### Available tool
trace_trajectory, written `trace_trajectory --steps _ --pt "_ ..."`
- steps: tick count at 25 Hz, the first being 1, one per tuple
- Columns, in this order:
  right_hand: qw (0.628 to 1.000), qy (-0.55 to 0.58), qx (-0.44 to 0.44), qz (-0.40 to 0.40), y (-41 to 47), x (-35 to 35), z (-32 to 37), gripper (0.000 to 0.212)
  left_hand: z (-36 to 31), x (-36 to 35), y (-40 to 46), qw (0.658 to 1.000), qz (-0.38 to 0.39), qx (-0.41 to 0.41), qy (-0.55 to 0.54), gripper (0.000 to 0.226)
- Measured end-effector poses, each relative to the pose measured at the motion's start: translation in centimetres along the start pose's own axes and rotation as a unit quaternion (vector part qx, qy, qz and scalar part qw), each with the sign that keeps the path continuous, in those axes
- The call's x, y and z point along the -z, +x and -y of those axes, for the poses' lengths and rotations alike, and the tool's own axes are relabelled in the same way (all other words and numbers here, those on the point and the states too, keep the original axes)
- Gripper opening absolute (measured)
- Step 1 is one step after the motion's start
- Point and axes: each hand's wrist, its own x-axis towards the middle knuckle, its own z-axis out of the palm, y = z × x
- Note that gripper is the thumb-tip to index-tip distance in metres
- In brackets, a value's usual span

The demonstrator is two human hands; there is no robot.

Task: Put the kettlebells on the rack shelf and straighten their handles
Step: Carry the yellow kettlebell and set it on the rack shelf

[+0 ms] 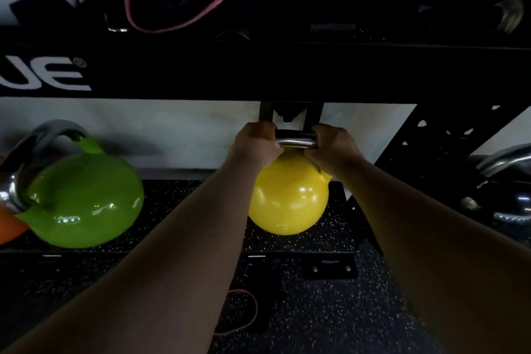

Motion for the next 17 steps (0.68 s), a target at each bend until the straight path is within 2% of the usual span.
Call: trace_trajectory --steps 7,10,12,14,17 --pt "1.0 -0.009 0.005 -0.012 0.0 -0.2 -0.1 0.024 -0.1 -0.4 -0.7 0.999 -0.034 0.003 -0.038 0.034" --pt "0.999 -0.016 0.026 -0.017 -1.0 0.0 0.0 0.032 -0.4 0.4 -1.3 0.999 -0.015 0.024 -0.045 0.044" --pt "0.997 -0.046 0.053 -0.02 -2.8 0.4 -0.3 0.047 -0.7 1.1 -2.4 0.999 0.002 0.018 -0.043 0.06" --pt "0.988 -0.102 0.097 -0.061 -4.5 0.9 -0.2 0.057 -0.1 1.8 -4.4 0.999 -0.004 0.027 -0.039 0.076" --pt "0.965 -0.133 0.197 -0.108 -6.4 1.8 2.6 0.049 2.3 2.9 -9.5 0.998 -0.002 0.07 -0.001 0.08"
